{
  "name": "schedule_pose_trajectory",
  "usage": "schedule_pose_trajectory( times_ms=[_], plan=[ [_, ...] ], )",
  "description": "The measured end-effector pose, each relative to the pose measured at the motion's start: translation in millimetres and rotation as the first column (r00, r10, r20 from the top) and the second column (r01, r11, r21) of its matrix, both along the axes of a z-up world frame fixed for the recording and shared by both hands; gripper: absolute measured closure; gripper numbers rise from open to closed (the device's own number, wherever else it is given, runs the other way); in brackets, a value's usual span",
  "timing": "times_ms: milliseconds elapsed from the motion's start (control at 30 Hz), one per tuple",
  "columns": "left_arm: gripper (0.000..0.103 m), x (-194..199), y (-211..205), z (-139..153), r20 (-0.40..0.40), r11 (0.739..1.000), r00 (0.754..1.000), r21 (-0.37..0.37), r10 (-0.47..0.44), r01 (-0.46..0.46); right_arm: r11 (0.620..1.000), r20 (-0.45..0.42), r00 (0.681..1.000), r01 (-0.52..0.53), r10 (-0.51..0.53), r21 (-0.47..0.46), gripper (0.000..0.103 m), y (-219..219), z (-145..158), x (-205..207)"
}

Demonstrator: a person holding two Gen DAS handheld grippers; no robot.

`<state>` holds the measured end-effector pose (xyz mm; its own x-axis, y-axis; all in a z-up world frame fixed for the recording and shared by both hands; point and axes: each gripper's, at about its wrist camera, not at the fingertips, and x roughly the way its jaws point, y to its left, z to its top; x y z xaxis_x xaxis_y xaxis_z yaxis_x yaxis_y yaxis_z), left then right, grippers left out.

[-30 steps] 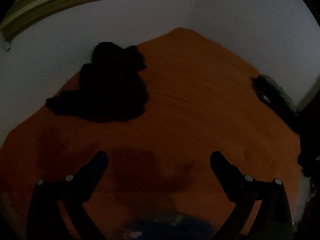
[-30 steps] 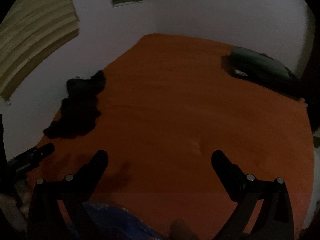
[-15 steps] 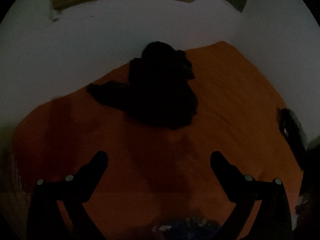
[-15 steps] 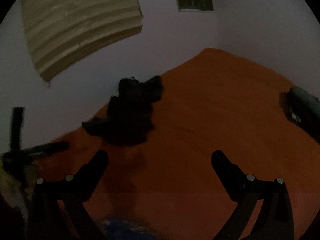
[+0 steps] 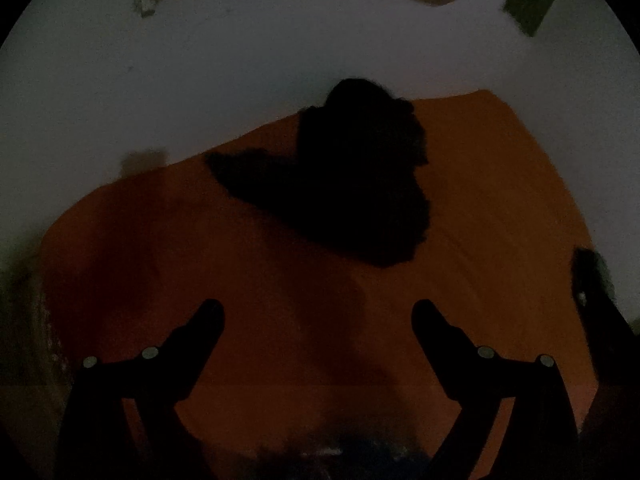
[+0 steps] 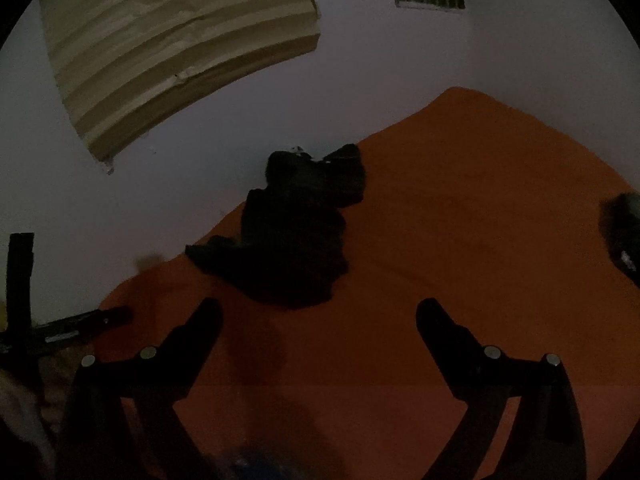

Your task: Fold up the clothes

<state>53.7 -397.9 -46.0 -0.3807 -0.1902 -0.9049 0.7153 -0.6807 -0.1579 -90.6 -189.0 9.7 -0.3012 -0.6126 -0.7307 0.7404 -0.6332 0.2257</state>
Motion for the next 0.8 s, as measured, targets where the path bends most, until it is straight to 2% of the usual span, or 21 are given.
schedule_pose_trajectory(
  times_ms=[33,100,200,333,500,600,633,667,700,733,800],
  plan=[
    [0.008,-9.4,-11.4,-9.5,0.017,1.0,1.0,0.018,0.003,-0.004,1.0,-0.002,1.0,0.008,-0.008,0.005,0.006,-8.1,-6.8,-2.9],
    [0.008,-19.9,-33.9,-26.9,0.002,0.998,0.999,0.051,0.038,-0.038,1.0,-0.005,1.0,0.017,-0.017,0.018,0.006,-25.6,-22.6,-9.1],
    [0.008,-19.3,-71.7,-57.3,-0.024,0.985,0.989,0.092,0.146,-0.143,0.998,0.005,1.0,-0.023,0.023,0.055,0.006,-59.7,-59.7,-21.7],
    [0.008,-8.2,-112.5,-96.6,0.007,0.958,0.97,0.157,0.241,-0.239,0.989,-0.013,0.996,-0.082,0.084,0.124,0.006,-114.4,-121.1,-39.7],
    [0.008,-10.1,-146.4,-120.8,0.029,0.95,0.966,0.174,0.258,-0.259,0.975,-0.02,0.994,-0.103,0.109,0.199,0.006,-181.8,-186.6,-62.2],
    [0.008,-13.4,-157.8,-132.6,0.028,0.94,0.961,0.201,0.275,-0.274,0.975,0.03,0.994,-0.111,0.107,0.191,0.006,-210.2,-216.0,-80.9],
    [0.008,-13.7,-160.9,-136.7,0.012,0.933,0.961,0.237,0.278,-0.273,0.977,0.058,0.993,-0.11,0.101,0.181,0.006,-217.4,-224.9,-88.1],
    [0.008,-17.8,-162.8,-139.8,0.003,0.929,0.961,0.252,0.278,-0.27,0.981,0.099,0.991,-0.104,0.089,0.161,0.01,-221.4,-232.1,-95.8],
    [0.008,-21.9,-164.8,-142.8,-0.006,0.926,0.96,0.267,0.279,-0.267,0.985,0.129,0.988,-0.099,0.081,0.144,0.02,-223.7,-236.7,-101.0],
    [0.008,-26.4,-166.4,-145.7,-0.015,0.923,0.96,0.281,0.278,-0.263,0.987,0.14,0.987,-0.098,0.079,0.129,0.024,-223.5,-237.2,-102.1],
    [0.008,-40.1,-164.8,-149.7,-0.025,0.925,0.965,0.292,0.259,-0.241,0.987,0.112,0.989,-0.113,0.1,0.114,0.047,-219.3,-232.3,-95.8]
  ],
)
